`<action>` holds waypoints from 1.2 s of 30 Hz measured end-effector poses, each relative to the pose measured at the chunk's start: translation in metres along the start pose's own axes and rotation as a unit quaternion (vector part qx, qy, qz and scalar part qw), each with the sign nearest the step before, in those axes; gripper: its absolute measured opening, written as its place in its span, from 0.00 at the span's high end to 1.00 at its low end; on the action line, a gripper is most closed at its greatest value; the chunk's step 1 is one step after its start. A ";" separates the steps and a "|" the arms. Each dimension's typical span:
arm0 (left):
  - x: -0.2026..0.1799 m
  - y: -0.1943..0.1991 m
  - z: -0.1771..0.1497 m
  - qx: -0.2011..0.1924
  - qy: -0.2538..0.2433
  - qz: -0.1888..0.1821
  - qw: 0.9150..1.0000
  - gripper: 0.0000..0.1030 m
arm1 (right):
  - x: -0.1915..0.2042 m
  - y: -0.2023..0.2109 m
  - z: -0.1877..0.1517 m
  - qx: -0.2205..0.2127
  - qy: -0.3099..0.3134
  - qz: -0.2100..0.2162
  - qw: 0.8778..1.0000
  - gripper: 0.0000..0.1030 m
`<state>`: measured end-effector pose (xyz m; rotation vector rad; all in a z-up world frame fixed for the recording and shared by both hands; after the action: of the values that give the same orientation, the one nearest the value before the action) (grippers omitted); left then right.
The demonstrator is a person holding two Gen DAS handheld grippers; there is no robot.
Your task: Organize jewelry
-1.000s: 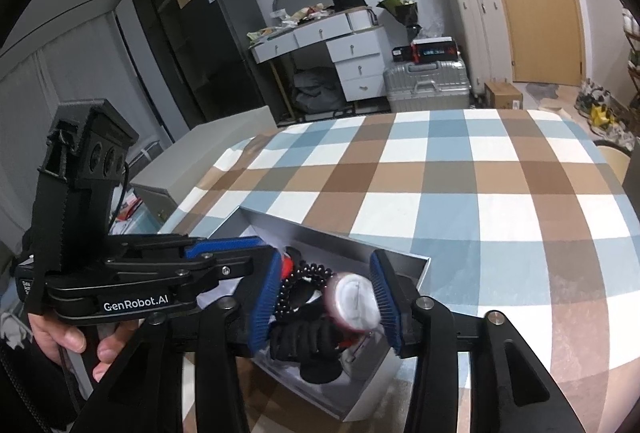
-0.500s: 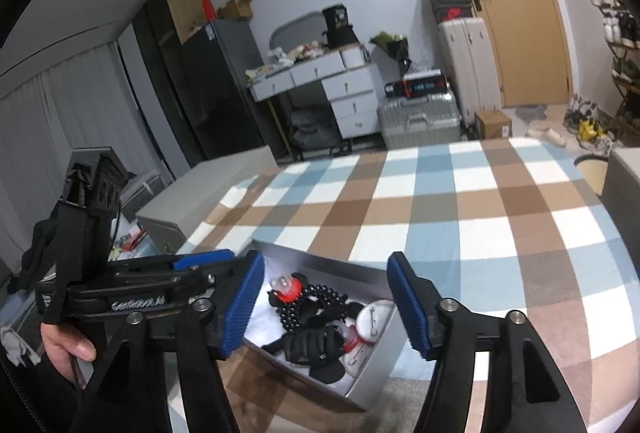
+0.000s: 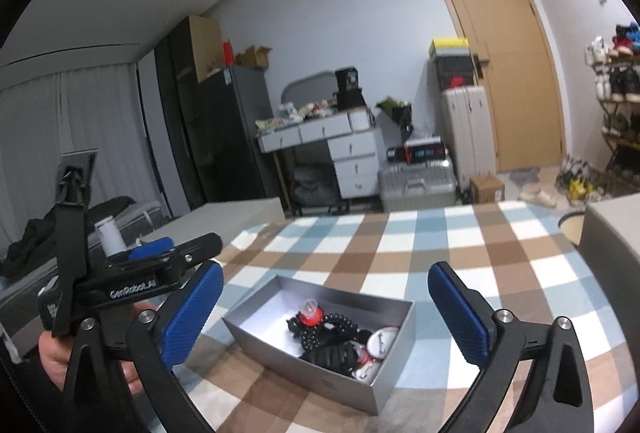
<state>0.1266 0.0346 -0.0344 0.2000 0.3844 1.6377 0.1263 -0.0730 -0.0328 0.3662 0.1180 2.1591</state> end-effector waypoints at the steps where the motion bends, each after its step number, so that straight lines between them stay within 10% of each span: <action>1: -0.001 0.004 0.000 -0.009 -0.006 0.003 1.000 0.01 | 0.002 0.003 0.000 -0.006 0.006 -0.003 1.000 0.00; 22: 0.013 0.018 -0.034 -0.038 -0.028 0.063 0.997 0.01 | 0.012 0.023 -0.030 -0.046 0.090 -0.078 0.992 0.00; 36: 0.007 0.017 -0.043 -0.030 -0.036 0.058 0.997 0.01 | -0.002 0.002 -0.043 0.015 0.077 -0.101 0.992 0.00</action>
<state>0.0946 0.0346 -0.0688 0.2387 0.2720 1.7478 0.1131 -0.0736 -0.0740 0.1943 0.2649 1.9837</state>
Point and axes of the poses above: each gripper's, at about its wrist camera, not at the fingertips, and y roughly against the way its jaws point, x to its left, z to its top, the point moved 6 cm from there along -y, roughly the way its jaws point
